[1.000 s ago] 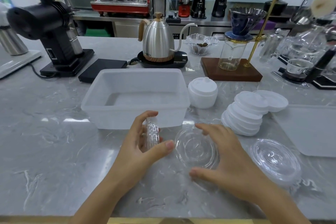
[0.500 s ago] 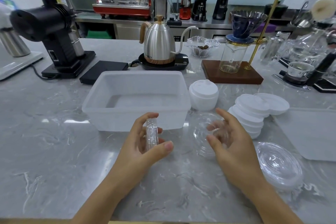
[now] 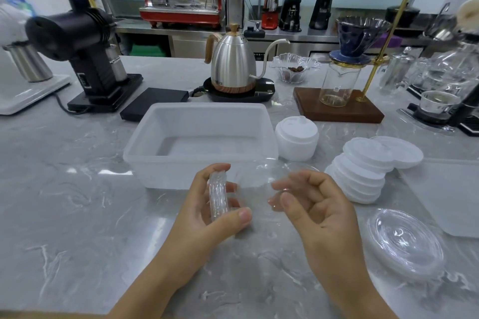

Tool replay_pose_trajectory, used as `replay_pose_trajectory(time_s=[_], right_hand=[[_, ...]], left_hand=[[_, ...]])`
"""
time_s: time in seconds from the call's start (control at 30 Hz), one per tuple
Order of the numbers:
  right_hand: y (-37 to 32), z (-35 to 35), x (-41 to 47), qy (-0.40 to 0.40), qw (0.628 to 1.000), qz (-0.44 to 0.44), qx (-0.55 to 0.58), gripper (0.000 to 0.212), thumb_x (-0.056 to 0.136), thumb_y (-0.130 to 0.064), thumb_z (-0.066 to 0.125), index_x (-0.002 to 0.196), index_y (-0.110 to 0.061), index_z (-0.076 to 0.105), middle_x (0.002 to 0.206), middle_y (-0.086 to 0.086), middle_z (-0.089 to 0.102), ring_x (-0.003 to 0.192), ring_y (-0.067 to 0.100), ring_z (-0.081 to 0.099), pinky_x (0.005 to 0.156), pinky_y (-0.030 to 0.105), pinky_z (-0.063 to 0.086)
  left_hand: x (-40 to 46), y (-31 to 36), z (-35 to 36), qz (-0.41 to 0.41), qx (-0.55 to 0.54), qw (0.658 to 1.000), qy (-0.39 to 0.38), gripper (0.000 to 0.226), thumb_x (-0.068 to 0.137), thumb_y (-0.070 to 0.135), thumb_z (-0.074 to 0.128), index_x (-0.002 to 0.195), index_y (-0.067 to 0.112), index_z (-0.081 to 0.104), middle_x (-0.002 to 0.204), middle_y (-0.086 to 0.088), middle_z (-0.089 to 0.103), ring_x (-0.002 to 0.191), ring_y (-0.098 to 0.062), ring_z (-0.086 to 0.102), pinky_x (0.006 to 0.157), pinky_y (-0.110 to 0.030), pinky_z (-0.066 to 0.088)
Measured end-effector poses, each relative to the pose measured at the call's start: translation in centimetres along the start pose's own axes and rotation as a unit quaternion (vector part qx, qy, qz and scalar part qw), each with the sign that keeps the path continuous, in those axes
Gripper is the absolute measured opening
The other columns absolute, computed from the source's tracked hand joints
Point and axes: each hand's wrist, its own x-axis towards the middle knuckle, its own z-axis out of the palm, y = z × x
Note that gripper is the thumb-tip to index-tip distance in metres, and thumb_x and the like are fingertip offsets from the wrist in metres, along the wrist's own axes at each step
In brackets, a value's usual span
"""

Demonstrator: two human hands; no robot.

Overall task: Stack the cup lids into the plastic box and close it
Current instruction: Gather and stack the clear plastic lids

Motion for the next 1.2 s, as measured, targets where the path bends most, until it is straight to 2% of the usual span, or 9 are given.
replay_pose_trajectory(time_s=[0.1, 0.23, 0.33, 0.5, 0.6, 0.9, 1.03, 1.1, 1.2], right_hand=[[0.3, 0.8, -0.1, -0.004, 1.0, -0.002, 0.005, 0.019, 0.076, -0.01, 0.075, 0.086, -0.022, 0.063, 0.094, 0.01, 0.077, 0.086, 0.019, 0.074, 0.082, 0.023, 0.056], [1.0, 1.4, -0.5, -0.021, 0.999, -0.003, -0.026, 0.04, 0.076, 0.011, 0.078, 0.073, -0.026, 0.061, 0.09, 0.006, 0.074, 0.084, 0.018, 0.072, 0.079, 0.022, 0.054], [1.0, 2.1, -0.7, -0.049, 0.996, -0.028, -0.065, 0.033, 0.072, 0.0, 0.083, 0.073, -0.023, 0.059, 0.088, -0.003, 0.072, 0.082, 0.013, 0.07, 0.075, 0.017, 0.052], [0.2, 2.5, -0.5, -0.086, 0.995, -0.001, -0.058, 0.027, 0.064, -0.028, 0.087, 0.078, -0.017, 0.067, 0.093, -0.008, 0.074, 0.085, 0.012, 0.072, 0.078, 0.022, 0.056], [0.2, 2.6, -0.6, -0.105, 0.993, 0.017, -0.055, 0.022, 0.067, -0.027, 0.085, 0.081, -0.019, 0.069, 0.099, -0.008, 0.075, 0.089, 0.018, 0.073, 0.08, 0.029, 0.058], [1.0, 2.7, -1.2, -0.15, 0.988, 0.031, -0.034, 0.013, 0.081, -0.014, 0.077, 0.092, -0.021, 0.077, 0.114, -0.003, 0.073, 0.105, 0.019, 0.072, 0.086, 0.029, 0.058], [1.1, 2.7, -1.4, -0.171, 0.984, 0.045, -0.006, 0.015, 0.082, -0.017, 0.074, 0.096, -0.022, 0.077, 0.118, -0.001, 0.072, 0.111, 0.017, 0.07, 0.09, 0.03, 0.057], [1.0, 2.5, -1.4, -0.186, 0.981, 0.048, 0.009, 0.02, 0.083, -0.01, 0.073, 0.098, -0.023, 0.077, 0.122, -0.002, 0.071, 0.111, 0.018, 0.07, 0.089, 0.027, 0.056], [1.1, 2.1, -1.4, -0.2, 0.978, 0.058, 0.024, 0.025, 0.081, -0.005, 0.071, 0.098, -0.022, 0.077, 0.125, -0.003, 0.07, 0.116, 0.016, 0.068, 0.089, 0.026, 0.055]], left_hand=[[-0.1, 0.0, 0.1, 0.015, -0.002, 1.0, -0.016, 0.071, 0.072, 0.028, 0.085, 0.135, 0.037, 0.053, 0.115, -0.003, 0.074, 0.101, -0.04, 0.075, 0.081, -0.042, 0.064], [-0.3, 0.0, 0.1, 0.024, -0.002, 1.0, -0.012, 0.074, 0.073, 0.03, 0.084, 0.138, 0.033, 0.05, 0.118, -0.007, 0.073, 0.105, -0.032, 0.075, 0.084, -0.039, 0.063], [-0.4, 0.1, 0.0, 0.038, 0.031, 0.999, -0.007, 0.072, 0.074, 0.033, 0.082, 0.138, 0.033, 0.05, 0.114, 0.007, 0.074, 0.105, -0.016, 0.074, 0.083, -0.022, 0.059], [-0.2, 0.0, -0.1, 0.039, 0.034, 0.999, -0.003, 0.075, 0.07, 0.042, 0.082, 0.138, 0.039, 0.05, 0.121, -0.004, 0.07, 0.116, -0.031, 0.068, 0.093, -0.039, 0.06], [-0.2, 0.1, -0.1, 0.037, 0.041, 0.998, -0.002, 0.08, 0.069, 0.049, 0.084, 0.14, 0.04, 0.048, 0.119, 0.002, 0.069, 0.116, -0.03, 0.068, 0.095, -0.043, 0.06], [-0.3, 0.4, 0.1, 0.01, 0.017, 1.0, 0.009, 0.08, 0.063, 0.039, 0.086, 0.135, 0.042, 0.052, 0.118, 0.004, 0.07, 0.105, -0.019, 0.074, 0.079, -0.027, 0.059], [-0.5, 0.5, 0.2, 0.012, 0.011, 1.0, 0.013, 0.079, 0.059, 0.034, 0.087, 0.13, 0.044, 0.054, 0.129, -0.001, 0.066, 0.108, -0.023, 0.073, 0.08, -0.031, 0.06], [-0.5, 0.6, 0.2, 0.009, 0.014, 1.0, 0.01, 0.083, 0.056, 0.033, 0.087, 0.13, 0.048, 0.053, 0.127, -0.005, 0.065, 0.103, -0.026, 0.073, 0.079, -0.032, 0.06], [-0.5, 0.6, 0.2, 0.016, 0.033, 0.999, 0.005, 0.093, 0.052, 0.033, 0.089, 0.133, 0.055, 0.05, 0.122, -0.001, 0.067, 0.113, -0.029, 0.068, 0.09, -0.041, 0.06]])
